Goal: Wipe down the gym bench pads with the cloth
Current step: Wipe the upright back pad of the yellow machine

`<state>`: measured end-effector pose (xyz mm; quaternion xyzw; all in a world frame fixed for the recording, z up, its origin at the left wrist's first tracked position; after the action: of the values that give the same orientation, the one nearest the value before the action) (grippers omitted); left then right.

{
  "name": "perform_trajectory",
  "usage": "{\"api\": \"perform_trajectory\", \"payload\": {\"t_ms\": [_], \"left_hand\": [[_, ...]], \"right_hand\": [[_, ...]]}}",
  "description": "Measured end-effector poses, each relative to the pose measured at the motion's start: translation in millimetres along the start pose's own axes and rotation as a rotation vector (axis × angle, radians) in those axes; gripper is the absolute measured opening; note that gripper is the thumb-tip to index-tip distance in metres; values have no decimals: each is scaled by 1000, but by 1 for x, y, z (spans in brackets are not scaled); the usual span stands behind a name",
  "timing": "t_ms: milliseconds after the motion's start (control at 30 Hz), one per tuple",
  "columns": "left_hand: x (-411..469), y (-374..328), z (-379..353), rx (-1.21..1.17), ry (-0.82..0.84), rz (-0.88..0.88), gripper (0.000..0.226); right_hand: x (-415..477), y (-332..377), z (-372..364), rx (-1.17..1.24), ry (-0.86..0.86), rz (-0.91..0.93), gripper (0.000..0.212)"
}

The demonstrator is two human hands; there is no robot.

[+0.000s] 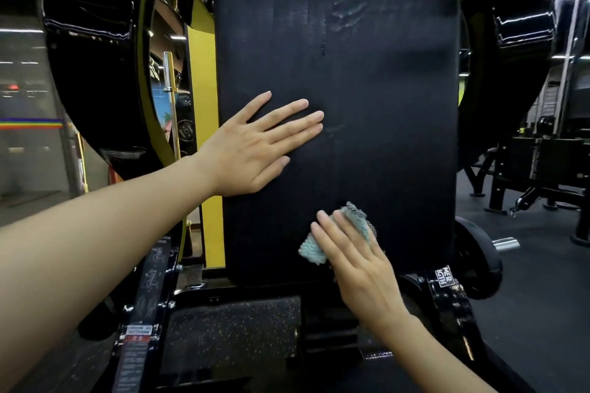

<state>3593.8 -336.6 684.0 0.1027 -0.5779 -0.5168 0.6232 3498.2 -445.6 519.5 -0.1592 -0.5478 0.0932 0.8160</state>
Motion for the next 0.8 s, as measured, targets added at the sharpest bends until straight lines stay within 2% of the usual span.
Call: {"api": "perform_trajectory", "payload": {"t_ms": [133, 200, 300, 400, 567, 800], "left_hand": [[-1, -4, -1, 1, 2, 7, 60], [-2, -5, -1, -1, -1, 7, 59], [-3, -8, -2, 4, 4, -3, 59], [-3, -7, -3, 14, 5, -3, 59], [-4, -10, -3, 23, 11, 1, 58], [-7, -21, -3, 46, 32, 11, 60]], "right_hand": [[1, 21, -12, 97, -103, -214, 68], [8, 43, -22, 159, -114, -253, 72], [23, 77, -36, 186, -62, -171, 73], [35, 99, -45, 180, 15, -13, 71], [33, 88, -41, 130, 78, 220, 67], [0, 22, -14, 80, 5, 151, 56]]}}
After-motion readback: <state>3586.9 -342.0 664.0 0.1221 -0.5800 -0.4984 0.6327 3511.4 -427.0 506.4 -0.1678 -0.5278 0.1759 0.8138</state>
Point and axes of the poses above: each hand's wrist, its own x-axis towards the middle knuckle, its own z-axis out of the back of the hand, y = z × x, the point moved 7 cm from there along x, towards the middle knuckle, and after that the axes turned 7 degrees about z, right-handed, at the moved point
